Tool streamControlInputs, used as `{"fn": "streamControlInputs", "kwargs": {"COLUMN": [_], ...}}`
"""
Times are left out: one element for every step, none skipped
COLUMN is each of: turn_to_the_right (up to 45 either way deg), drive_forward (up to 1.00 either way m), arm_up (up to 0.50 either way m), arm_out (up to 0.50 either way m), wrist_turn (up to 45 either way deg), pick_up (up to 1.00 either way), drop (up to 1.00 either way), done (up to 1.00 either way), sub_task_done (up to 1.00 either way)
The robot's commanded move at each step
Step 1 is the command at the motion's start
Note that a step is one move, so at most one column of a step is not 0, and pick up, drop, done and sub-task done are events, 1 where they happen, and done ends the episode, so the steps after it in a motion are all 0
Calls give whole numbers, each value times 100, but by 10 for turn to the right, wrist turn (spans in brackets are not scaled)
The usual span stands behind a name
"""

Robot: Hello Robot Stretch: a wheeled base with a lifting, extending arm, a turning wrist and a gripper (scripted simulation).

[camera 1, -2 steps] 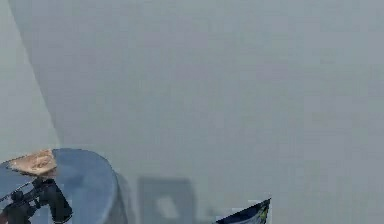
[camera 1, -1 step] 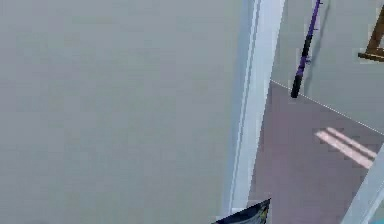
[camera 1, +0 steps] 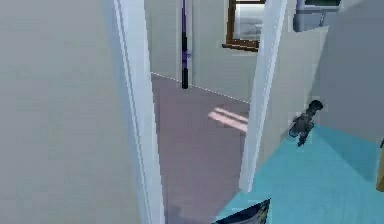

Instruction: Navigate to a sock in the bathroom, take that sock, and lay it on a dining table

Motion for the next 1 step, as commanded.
{"fn": "streamControlInputs", "kwargs": {"turn_to_the_right": [-450], "drive_forward": [0], "arm_up": [0], "arm_out": [0], "wrist_turn": [0], "pick_up": [0], "drop": [0], "done": [0], "sub_task_done": [0]}}
